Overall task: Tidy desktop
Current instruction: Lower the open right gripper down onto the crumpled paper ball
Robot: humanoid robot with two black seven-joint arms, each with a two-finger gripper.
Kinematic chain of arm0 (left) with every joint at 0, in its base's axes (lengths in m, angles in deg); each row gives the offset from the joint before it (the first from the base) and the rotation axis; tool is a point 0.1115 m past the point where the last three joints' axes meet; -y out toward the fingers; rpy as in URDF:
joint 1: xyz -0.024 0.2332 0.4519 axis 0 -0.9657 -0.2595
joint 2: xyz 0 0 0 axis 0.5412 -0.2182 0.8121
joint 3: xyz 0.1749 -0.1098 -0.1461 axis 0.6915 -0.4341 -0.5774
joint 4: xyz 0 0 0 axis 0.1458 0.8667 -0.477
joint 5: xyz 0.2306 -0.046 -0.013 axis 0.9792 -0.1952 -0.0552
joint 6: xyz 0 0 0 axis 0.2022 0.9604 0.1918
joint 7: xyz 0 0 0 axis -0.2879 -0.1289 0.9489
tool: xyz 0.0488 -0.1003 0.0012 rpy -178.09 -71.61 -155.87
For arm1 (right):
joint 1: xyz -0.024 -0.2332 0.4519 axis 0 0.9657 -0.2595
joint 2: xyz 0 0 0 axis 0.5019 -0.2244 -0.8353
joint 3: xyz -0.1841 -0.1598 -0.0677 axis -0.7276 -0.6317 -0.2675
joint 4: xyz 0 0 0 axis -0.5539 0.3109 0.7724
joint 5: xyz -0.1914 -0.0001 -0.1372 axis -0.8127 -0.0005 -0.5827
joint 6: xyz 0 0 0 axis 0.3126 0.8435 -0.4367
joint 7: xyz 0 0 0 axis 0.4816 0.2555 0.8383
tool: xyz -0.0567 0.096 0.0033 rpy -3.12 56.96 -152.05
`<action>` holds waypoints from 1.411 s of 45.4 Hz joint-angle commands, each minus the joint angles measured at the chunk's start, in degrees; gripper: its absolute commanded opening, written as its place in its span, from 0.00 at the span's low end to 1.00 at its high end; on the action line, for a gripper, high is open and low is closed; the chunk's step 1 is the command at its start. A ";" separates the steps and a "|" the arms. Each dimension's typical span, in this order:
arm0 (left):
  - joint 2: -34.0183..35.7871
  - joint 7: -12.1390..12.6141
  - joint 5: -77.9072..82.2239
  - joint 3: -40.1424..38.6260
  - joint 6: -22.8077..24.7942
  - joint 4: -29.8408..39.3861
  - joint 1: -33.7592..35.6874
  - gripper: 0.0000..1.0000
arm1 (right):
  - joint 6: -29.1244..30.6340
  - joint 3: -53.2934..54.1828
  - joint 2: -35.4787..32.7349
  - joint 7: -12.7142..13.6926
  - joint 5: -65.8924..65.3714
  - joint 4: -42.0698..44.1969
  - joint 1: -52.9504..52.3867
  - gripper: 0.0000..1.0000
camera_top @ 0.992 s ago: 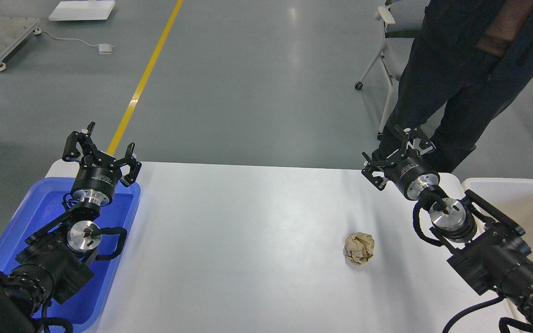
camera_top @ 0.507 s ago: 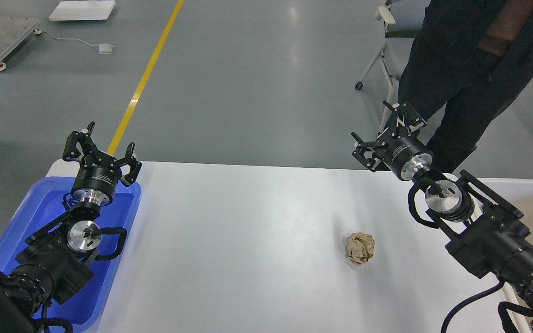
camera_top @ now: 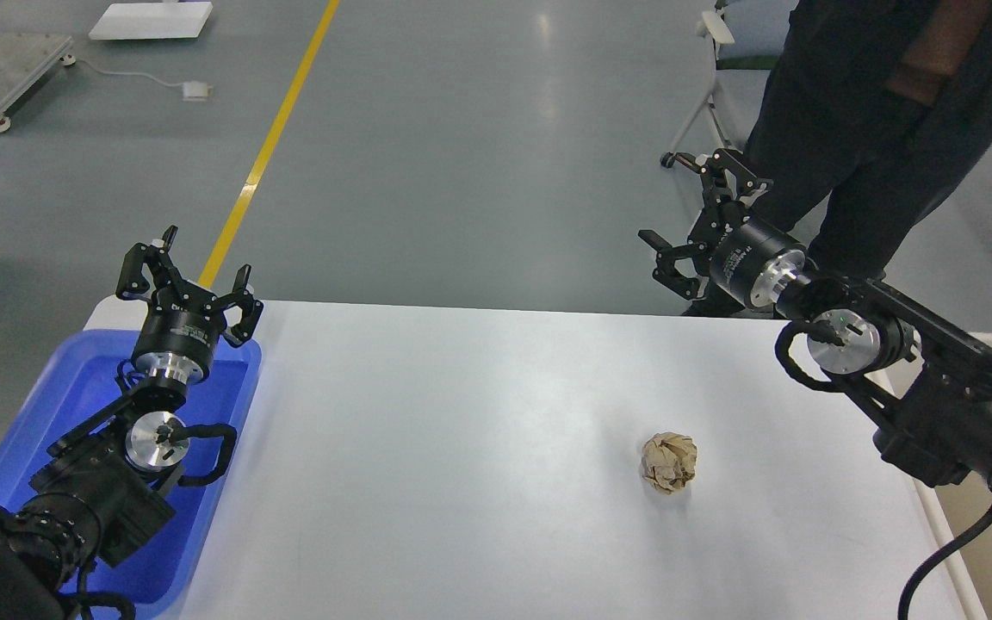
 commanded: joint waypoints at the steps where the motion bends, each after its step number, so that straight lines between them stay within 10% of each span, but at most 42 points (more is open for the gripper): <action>1: -0.01 0.00 0.01 0.00 0.00 0.00 0.00 1.00 | -1.56 -27.16 -6.32 -1.23 -4.49 -7.06 -12.58 1.00; 15: -0.01 0.08 0.01 0.00 0.09 0.08 0.00 1.00 | -11.23 -62.07 -5.89 -9.93 -4.05 -8.65 -26.22 1.00; 29: -0.01 0.08 0.01 0.09 0.09 0.08 0.09 1.00 | -11.84 -74.12 -5.71 -15.73 -4.93 -9.78 -26.83 1.00; 64: -0.01 0.08 0.01 0.09 0.09 0.00 0.00 1.00 | -28.36 -79.75 0.79 -12.75 -21.62 -16.03 -23.85 1.00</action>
